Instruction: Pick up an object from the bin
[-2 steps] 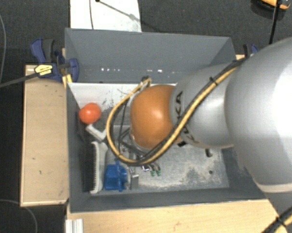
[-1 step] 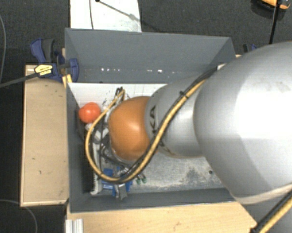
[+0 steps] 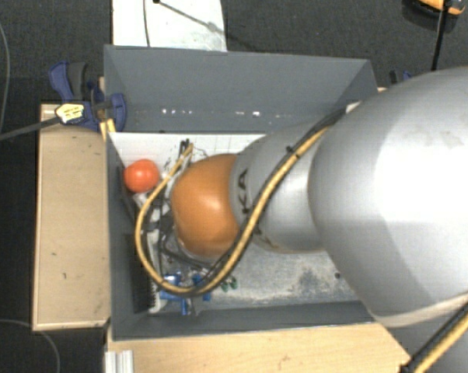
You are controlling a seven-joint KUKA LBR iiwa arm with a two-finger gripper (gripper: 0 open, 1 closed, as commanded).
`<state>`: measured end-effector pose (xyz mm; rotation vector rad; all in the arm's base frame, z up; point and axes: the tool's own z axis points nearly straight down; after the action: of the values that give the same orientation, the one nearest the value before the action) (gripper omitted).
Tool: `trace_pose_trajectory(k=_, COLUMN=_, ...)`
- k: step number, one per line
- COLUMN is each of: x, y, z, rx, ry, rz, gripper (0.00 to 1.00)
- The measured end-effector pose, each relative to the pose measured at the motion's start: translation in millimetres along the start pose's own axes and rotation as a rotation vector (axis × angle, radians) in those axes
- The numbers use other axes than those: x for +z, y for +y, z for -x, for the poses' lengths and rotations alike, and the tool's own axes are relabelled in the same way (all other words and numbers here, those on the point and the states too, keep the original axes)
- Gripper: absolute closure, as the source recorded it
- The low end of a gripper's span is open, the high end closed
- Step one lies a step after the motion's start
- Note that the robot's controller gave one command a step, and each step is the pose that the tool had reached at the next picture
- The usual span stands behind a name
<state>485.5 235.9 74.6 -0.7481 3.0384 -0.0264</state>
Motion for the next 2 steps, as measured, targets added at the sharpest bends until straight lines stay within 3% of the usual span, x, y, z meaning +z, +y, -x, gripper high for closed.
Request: trace_pose_trajectory(k=2, x=-0.3, y=-0.4, z=0.1, rx=0.001, ry=0.0, rz=0.0, gripper=1.0)
